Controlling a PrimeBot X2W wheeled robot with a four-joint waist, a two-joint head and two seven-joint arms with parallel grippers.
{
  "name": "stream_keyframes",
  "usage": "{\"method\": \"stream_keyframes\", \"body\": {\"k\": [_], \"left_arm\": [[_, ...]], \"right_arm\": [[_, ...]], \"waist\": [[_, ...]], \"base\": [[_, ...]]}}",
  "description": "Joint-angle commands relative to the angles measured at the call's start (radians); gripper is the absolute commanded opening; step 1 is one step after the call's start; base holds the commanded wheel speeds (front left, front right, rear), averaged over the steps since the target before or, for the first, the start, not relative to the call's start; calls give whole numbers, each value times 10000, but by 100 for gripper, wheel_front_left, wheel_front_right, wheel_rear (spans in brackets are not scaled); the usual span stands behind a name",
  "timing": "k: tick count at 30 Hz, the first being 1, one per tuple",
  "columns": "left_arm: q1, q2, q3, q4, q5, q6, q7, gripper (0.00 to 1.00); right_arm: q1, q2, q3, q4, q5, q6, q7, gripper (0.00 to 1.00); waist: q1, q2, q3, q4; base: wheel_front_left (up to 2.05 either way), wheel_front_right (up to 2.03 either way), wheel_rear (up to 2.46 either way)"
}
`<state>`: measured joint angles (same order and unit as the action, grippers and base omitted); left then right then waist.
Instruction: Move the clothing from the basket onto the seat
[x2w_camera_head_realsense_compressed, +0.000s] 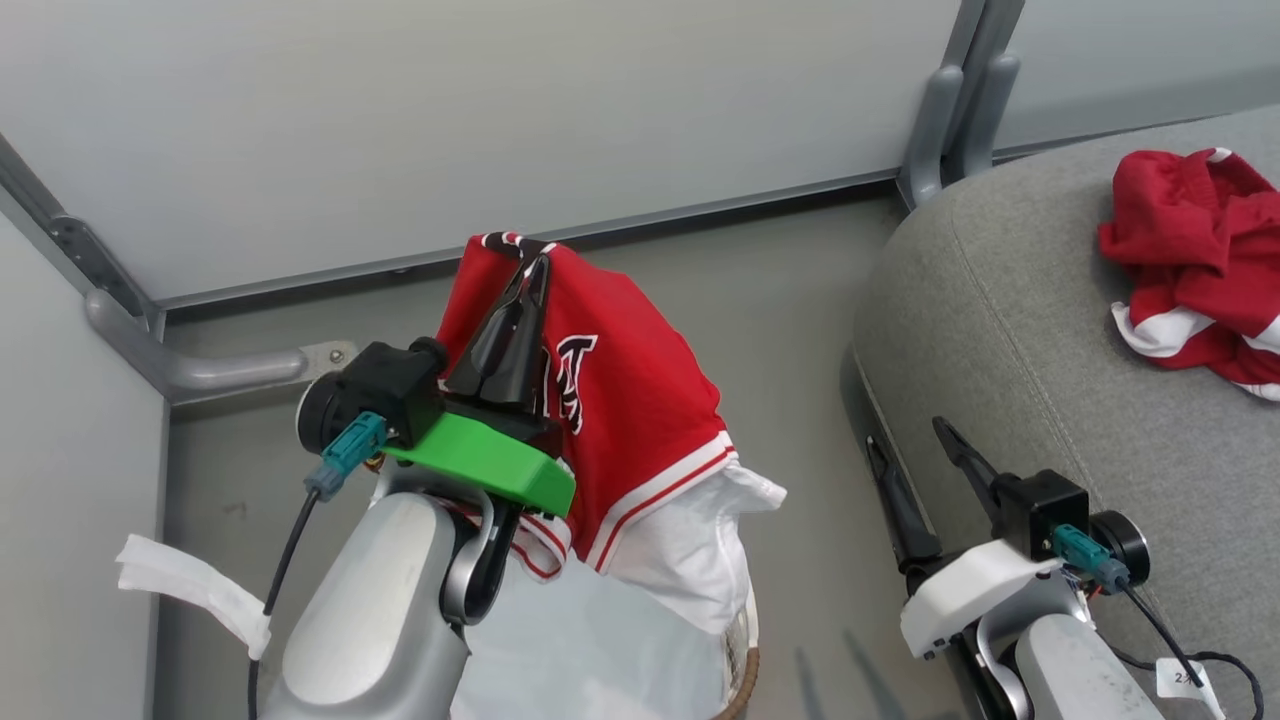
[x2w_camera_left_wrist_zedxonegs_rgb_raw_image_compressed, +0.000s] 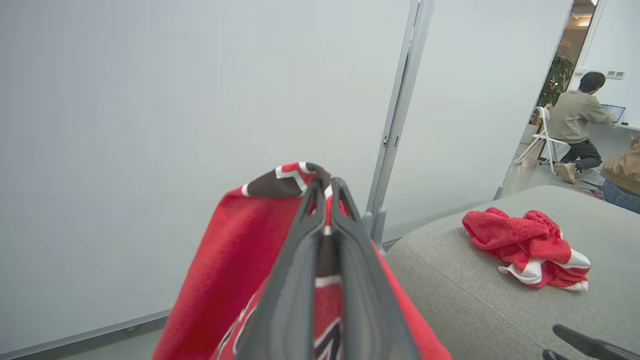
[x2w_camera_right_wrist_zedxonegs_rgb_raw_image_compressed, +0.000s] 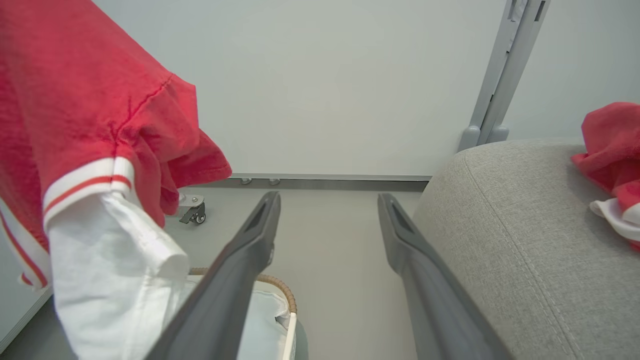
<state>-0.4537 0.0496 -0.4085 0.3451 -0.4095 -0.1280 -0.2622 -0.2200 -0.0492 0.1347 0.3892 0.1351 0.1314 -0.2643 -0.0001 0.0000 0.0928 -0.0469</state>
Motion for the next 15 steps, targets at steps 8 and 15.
{"method": "stream_keyframes", "body": {"k": [8,15], "left_arm": [[77,32,83,-441,216,-34,-37,0],[150,34,-59,-633,-7,-34,-37,0]], "right_arm": [[587,-45,86,119,12,-14,-2,100],[335,-47,1535,-732,80,-14,-2,100]], "waist": [[1,0,-648,258],[1,0,-567,363]], "base": [[0,0,0],[0,0,0]]}}
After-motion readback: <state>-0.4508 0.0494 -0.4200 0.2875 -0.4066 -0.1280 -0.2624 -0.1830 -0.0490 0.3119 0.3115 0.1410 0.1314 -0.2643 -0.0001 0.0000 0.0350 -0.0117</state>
